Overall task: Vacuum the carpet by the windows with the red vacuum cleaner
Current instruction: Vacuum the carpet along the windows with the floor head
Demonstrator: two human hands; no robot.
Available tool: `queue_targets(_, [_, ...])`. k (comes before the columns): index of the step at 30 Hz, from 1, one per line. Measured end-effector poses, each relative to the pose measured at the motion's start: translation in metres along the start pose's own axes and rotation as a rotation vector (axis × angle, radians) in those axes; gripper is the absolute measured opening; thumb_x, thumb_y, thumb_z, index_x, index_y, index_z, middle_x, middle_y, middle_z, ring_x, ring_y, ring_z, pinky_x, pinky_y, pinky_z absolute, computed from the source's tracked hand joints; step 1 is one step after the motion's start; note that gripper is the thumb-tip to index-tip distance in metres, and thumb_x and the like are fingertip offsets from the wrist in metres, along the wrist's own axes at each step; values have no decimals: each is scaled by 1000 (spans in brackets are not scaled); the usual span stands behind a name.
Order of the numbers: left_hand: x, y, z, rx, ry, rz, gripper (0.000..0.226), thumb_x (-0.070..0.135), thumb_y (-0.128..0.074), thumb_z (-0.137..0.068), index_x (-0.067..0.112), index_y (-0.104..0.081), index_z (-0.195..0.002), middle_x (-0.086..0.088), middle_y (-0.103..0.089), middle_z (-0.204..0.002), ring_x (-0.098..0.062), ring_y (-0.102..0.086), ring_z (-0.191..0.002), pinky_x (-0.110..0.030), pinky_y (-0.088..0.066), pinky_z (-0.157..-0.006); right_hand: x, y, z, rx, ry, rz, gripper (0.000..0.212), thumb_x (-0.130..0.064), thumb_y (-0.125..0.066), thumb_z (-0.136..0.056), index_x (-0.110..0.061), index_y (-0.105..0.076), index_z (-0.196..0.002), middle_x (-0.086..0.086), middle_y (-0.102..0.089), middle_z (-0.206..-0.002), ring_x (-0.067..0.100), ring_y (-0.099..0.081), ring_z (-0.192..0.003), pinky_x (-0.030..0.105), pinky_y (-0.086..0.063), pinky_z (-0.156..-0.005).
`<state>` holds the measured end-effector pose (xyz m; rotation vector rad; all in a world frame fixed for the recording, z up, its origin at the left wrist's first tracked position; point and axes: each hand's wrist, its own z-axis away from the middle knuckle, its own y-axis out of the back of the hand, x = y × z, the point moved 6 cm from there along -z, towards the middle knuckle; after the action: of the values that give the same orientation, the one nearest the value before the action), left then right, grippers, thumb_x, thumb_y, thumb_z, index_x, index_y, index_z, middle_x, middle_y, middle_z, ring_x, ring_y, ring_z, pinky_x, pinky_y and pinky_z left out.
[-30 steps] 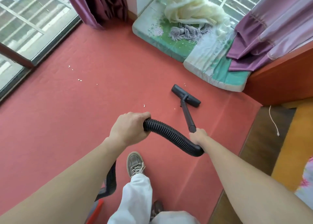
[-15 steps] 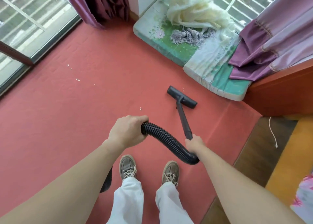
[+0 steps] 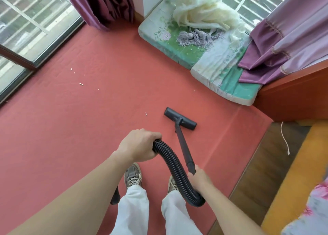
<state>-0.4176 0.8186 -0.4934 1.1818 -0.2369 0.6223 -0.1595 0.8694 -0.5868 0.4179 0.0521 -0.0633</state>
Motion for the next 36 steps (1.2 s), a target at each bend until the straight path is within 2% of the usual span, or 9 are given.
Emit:
queue_targets(3, [-3,-1,0,18,24,28,11,30,-56,-71,26,-46,-75,9,-49,-59,-29,-58,-65,-35,-46,-56,-12,22,-11,59,16,57,40,-26,-44,-97,-18,-47,-136,12,-63,-123,32,-60,-111,32,-45,-87])
queue_targets(7, [-16,17,-12,184,117,51,12,30,-61,-76,23,-52,-80,4,-60,-64,-33,-59,-64,-37,-48,-56,-64,99,-79,208,7,146,44,-28,-45,-98,-3,-51,-133,20,-57,-133,36,-55,-122,33,-43,-97])
queue_targets(11, [-18,33,-25,312,152,26,12,28,-63,-79,21,-55,-84,5,-55,-63,-33,-54,-61,-35,-44,-54,-108,152,-121,259,-36,112,47,-25,-50,-96,3,-50,-133,19,-58,-131,35,-57,-119,34,-46,-95])
queue_targets(16, [-26,22,-20,232,150,69,10,28,-61,-77,23,-55,-82,5,-58,-62,-31,-58,-61,-37,-50,-56,-84,105,-92,232,-14,75,44,-23,-49,-95,-6,-48,-135,20,-57,-132,35,-56,-120,33,-44,-96])
queue_targets(20, [-24,8,-12,29,79,23,10,29,-58,-73,24,-52,-80,7,-59,-65,-26,-60,-65,-34,-49,-58,-37,23,-34,63,38,-61,35,-22,-45,-97,-18,-48,-132,11,-64,-113,30,-59,-97,30,-43,-81])
queue_targets(23, [-22,5,-14,-26,35,-9,9,29,-56,-73,23,-52,-78,9,-55,-62,-23,-58,-63,-33,-50,-57,-26,-18,-9,-8,18,-190,35,-21,-45,-95,-24,-48,-130,4,-67,-103,28,-62,-93,33,-49,-83])
queue_targets(26, [-33,9,-14,3,76,18,10,27,-57,-73,24,-48,-73,8,-54,-60,-25,-54,-61,-32,-44,-55,-41,-2,-33,47,20,-159,37,-22,-46,-96,-19,-49,-132,12,-66,-117,32,-62,-105,34,-48,-89])
queue_targets(30, [-49,26,-16,175,177,52,11,28,-62,-76,23,-53,-78,4,-58,-61,-29,-55,-61,-34,-44,-54,-84,62,-87,164,51,-52,43,-26,-49,-96,-8,-50,-135,18,-58,-131,36,-55,-120,35,-43,-100])
queue_targets(36, [-46,33,-12,278,169,35,13,31,-63,-81,22,-54,-82,4,-60,-63,-29,-56,-60,-36,-47,-55,-126,119,-119,249,68,214,46,-32,-47,-96,-5,-50,-133,18,-58,-131,36,-57,-117,33,-45,-94])
